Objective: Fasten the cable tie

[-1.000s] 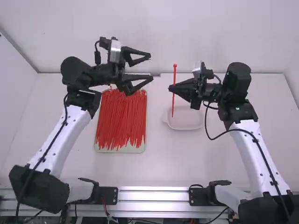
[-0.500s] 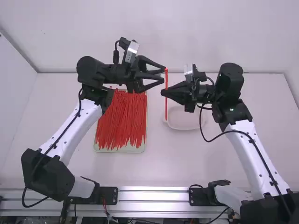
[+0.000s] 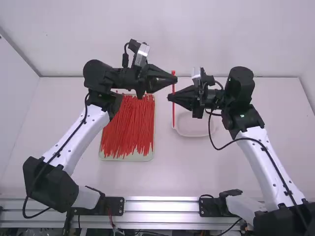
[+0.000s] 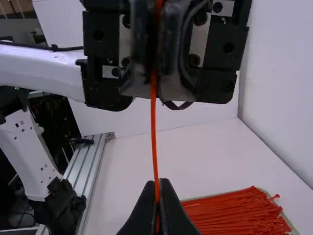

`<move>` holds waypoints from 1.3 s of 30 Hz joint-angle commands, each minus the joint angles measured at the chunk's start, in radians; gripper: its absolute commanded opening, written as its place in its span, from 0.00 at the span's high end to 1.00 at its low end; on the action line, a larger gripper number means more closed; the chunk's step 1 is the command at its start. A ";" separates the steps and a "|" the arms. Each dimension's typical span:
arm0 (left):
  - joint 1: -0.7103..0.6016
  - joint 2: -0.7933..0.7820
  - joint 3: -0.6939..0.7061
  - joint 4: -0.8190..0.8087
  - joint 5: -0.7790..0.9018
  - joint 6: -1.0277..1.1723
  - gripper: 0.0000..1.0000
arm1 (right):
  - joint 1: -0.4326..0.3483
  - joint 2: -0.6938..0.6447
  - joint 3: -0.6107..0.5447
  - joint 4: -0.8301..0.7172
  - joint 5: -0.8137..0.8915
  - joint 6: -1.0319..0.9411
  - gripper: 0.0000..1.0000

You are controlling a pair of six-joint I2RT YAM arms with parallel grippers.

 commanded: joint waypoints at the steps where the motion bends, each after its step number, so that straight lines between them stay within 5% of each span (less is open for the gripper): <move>1: -0.002 -0.003 0.029 0.008 -0.008 -0.006 0.98 | 0.002 -0.017 0.024 0.004 -0.003 0.006 1.00; 3: -0.002 -0.003 0.029 0.003 -0.017 -0.006 0.98 | 0.002 -0.017 0.024 0.003 -0.003 0.005 0.98; 6: 0.014 -0.003 0.029 -0.023 -0.044 -0.006 0.98 | 0.003 -0.017 0.024 -0.001 -0.002 0.007 0.72; 7: 0.022 -0.003 0.029 -0.032 -0.054 -0.006 0.98 | 0.002 -0.017 0.024 -0.006 -0.003 0.006 0.43; 8: 0.030 -0.003 0.030 -0.051 -0.063 -0.006 0.98 | 0.000 -0.017 0.024 -0.016 -0.003 0.006 0.02; 23: 0.121 0.021 0.036 -0.487 -0.225 0.142 0.98 | -0.014 -0.010 0.024 -0.235 -0.008 -0.192 0.02; 39: 0.175 0.114 0.035 -0.576 -0.135 -0.438 0.98 | -0.064 -0.010 0.022 -0.338 -0.040 -0.602 0.02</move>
